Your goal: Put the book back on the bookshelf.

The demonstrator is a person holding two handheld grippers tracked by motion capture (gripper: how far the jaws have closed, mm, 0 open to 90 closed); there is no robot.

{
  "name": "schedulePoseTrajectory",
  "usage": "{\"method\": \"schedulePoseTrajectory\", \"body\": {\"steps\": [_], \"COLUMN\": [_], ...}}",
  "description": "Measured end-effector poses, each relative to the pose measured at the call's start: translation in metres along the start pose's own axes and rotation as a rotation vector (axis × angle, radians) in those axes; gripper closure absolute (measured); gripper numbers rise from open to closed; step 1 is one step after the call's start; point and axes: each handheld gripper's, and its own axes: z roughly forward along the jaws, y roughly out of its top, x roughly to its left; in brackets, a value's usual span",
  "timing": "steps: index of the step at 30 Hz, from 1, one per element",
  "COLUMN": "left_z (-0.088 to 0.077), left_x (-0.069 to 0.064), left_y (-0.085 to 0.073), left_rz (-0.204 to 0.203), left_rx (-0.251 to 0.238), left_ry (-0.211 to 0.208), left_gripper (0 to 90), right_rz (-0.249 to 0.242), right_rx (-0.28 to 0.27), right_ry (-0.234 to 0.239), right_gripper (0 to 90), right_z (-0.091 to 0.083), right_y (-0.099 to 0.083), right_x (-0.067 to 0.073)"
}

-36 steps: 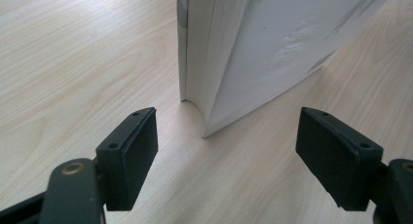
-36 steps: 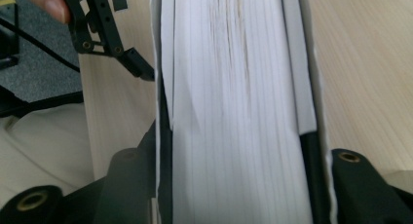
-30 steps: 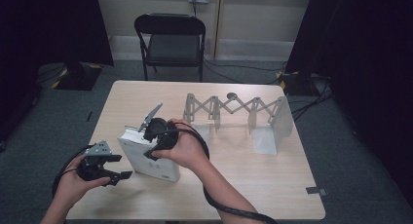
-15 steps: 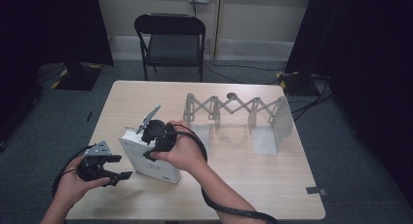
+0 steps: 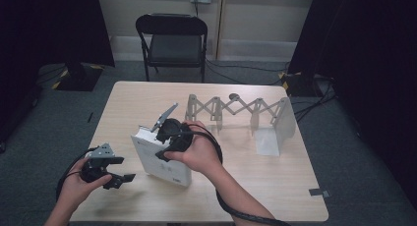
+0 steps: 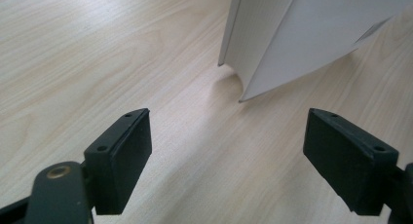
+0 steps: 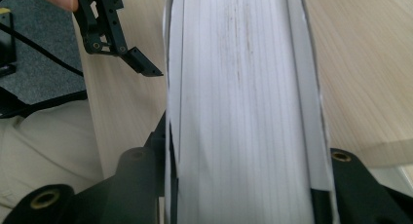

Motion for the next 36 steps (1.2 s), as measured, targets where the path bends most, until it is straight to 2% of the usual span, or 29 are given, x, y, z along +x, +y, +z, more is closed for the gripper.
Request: {"method": "schedulePoseTrajectory", "body": {"steps": [14, 22, 27, 36], "left_z": [0.016, 0.029, 0.036, 0.047], "left_x": [-0.004, -0.004, -0.004, -0.001], "left_y": [-0.002, -0.002, -0.003, -0.004], "left_rz": [0.015, 0.036, 0.027, 0.038], "left_rx": [0.015, 0.021, 0.032, 0.032], "left_ry": [0.016, 0.005, -0.004, 0.005], "left_gripper": [17.3, 17.3, 17.2, 17.3], "right_rz": [0.035, 0.064, 0.078, 0.1], "right_rx": [0.014, 0.024, 0.02, 0.021], "right_ry": [-0.015, -0.024, -0.042, -0.05], "right_gripper": [53.4, 53.4, 53.4, 53.4], "right_z": [-0.02, -0.031, -0.037, -0.046], "right_y": [-0.021, -0.033, -0.039, -0.049], "right_x": [-0.009, -0.013, -0.016, -0.019]}}
